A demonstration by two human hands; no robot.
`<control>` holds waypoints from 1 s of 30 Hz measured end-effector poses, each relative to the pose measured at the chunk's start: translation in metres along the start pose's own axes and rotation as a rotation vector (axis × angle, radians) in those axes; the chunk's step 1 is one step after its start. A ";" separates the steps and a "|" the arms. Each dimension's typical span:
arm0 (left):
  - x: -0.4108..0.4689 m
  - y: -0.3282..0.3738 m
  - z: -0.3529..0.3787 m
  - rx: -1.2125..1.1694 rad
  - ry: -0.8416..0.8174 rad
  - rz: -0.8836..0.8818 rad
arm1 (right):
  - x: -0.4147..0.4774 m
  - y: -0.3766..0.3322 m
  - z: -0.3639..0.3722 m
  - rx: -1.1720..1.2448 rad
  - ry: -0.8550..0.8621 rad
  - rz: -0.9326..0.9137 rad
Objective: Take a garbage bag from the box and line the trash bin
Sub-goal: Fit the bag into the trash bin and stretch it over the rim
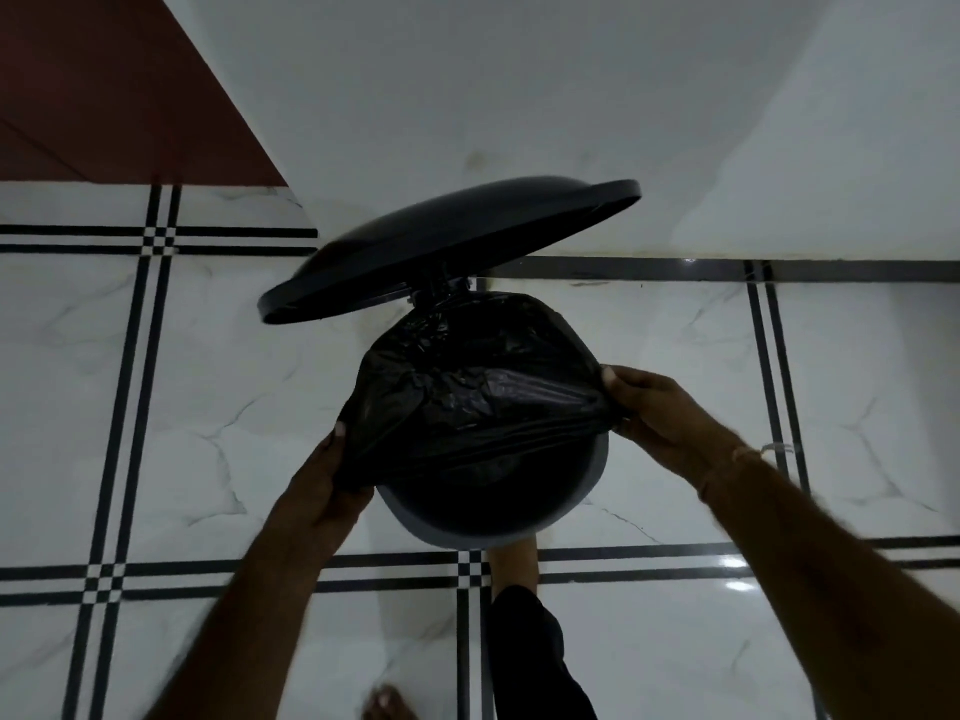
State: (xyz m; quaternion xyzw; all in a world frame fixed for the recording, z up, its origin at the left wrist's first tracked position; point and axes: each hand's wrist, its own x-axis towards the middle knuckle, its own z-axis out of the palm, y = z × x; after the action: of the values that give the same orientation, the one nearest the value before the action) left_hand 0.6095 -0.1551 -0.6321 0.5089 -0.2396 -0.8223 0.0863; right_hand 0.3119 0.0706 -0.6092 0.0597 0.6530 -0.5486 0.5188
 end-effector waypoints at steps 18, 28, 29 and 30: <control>-0.028 -0.028 -0.012 -0.060 0.077 -0.071 | -0.038 0.034 0.028 0.147 0.339 0.100; -0.031 -0.036 0.002 -0.248 0.151 -0.176 | -0.049 0.049 0.032 0.390 0.508 0.145; -0.033 -0.035 0.002 -0.256 0.149 -0.188 | -0.049 0.052 0.033 0.422 0.518 0.167; -0.033 -0.035 0.001 -0.263 0.151 -0.191 | -0.049 0.051 0.034 0.448 0.528 0.185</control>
State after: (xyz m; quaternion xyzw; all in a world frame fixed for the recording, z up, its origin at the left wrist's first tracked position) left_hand 0.6275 -0.1117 -0.6226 0.5741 -0.0734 -0.8103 0.0915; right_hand 0.3886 0.0882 -0.6015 0.3706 0.6198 -0.5946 0.3534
